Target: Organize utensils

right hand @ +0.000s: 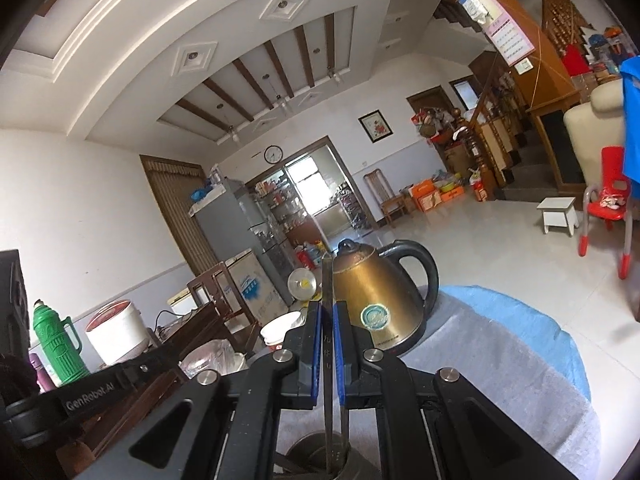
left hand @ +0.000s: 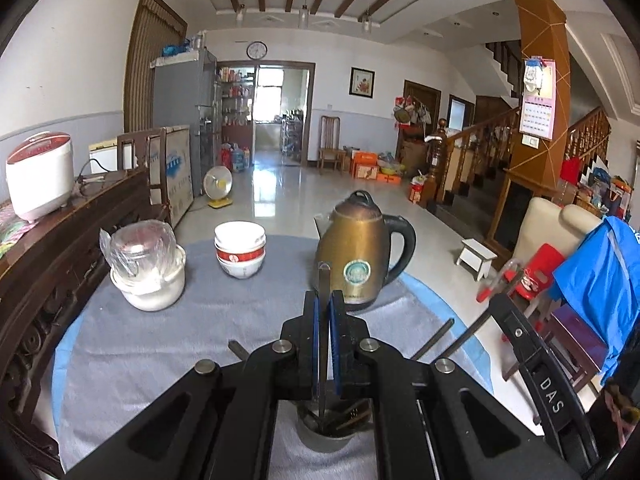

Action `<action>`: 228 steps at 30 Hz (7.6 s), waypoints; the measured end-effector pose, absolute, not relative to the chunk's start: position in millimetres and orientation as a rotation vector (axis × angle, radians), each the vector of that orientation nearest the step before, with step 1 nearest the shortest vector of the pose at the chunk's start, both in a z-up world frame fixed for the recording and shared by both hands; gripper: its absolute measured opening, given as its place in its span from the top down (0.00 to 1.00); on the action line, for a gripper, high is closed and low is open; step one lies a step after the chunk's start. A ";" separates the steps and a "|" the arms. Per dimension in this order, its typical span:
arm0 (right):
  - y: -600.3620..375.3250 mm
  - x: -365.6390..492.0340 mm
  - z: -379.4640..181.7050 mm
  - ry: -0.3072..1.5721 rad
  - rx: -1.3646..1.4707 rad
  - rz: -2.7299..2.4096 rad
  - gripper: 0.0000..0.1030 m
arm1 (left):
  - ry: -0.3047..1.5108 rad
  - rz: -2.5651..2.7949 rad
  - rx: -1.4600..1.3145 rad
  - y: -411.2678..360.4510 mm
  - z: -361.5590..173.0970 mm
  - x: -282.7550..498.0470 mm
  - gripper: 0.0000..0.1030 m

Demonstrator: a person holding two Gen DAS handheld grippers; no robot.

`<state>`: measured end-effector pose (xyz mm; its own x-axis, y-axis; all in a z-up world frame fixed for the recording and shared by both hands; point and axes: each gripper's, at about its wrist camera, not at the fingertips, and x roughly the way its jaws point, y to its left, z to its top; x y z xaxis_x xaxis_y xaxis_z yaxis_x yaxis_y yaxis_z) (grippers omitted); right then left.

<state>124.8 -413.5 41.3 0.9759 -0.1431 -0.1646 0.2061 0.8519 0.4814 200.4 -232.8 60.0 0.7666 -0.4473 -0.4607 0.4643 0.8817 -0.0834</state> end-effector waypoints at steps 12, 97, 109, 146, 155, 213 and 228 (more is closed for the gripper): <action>-410.7 120.4 36.8 0.149 0.550 -0.134 0.91 | 0.520 -0.511 0.063 -220.1 49.4 187.4 0.95; -246.8 54.1 3.0 0.426 0.415 0.117 0.37 | 0.576 -0.054 0.215 -6.3 -10.7 80.3 0.19; -231.7 58.1 4.5 0.439 0.372 0.120 0.37 | 0.605 -0.102 0.242 -15.3 -20.5 77.3 0.19; -280.2 130.0 -86.0 0.643 0.456 0.057 0.37 | 0.845 -0.138 0.320 -78.8 -105.2 167.4 0.19; -278.4 149.5 -96.5 0.682 0.454 0.057 0.37 | 0.888 -0.128 0.290 -73.8 -118.0 191.5 0.19; -229.4 256.2 -156.3 1.014 0.238 -0.043 0.89 | 1.007 -0.060 0.154 -8.1 -155.5 240.1 0.19; -248.9 277.3 -158.4 1.085 0.380 -0.066 0.87 | 1.025 -0.098 0.157 -20.9 -149.8 248.5 0.19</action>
